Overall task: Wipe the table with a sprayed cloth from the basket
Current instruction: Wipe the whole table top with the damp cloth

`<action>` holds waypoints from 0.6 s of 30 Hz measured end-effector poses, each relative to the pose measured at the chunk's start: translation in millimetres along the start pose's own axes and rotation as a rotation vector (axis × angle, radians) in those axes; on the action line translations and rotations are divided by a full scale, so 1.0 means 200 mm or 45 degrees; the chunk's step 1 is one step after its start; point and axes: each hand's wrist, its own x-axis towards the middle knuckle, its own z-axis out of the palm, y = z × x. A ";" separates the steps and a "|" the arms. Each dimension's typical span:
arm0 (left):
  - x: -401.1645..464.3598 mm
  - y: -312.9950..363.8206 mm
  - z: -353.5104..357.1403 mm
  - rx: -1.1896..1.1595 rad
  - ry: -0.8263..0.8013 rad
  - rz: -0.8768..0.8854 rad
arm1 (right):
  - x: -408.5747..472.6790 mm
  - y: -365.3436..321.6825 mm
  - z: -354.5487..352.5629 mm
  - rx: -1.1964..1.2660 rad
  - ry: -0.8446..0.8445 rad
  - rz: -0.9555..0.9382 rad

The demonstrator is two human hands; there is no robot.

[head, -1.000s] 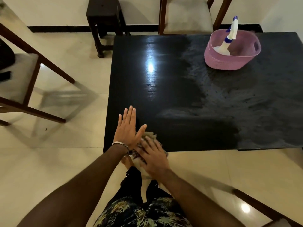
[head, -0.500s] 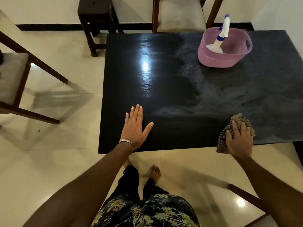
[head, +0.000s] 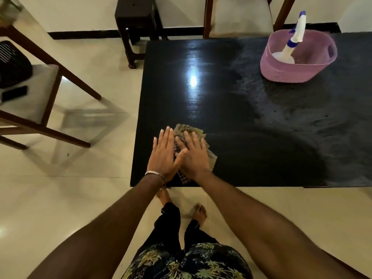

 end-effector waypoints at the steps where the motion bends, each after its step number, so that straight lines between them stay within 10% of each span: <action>1: 0.01 0.01 0.00 0.004 -0.002 -0.002 | -0.01 -0.04 0.01 -0.028 -0.030 -0.060; 5: 0.03 0.03 0.01 0.012 -0.008 0.016 | -0.04 0.18 0.00 0.046 0.034 -0.116; 13: 0.07 0.11 0.03 0.047 -0.046 0.048 | -0.26 1.22 -0.16 0.045 0.200 0.709; 18: 0.13 0.11 0.03 0.056 -0.040 0.047 | -0.19 1.04 -0.16 0.140 0.251 0.856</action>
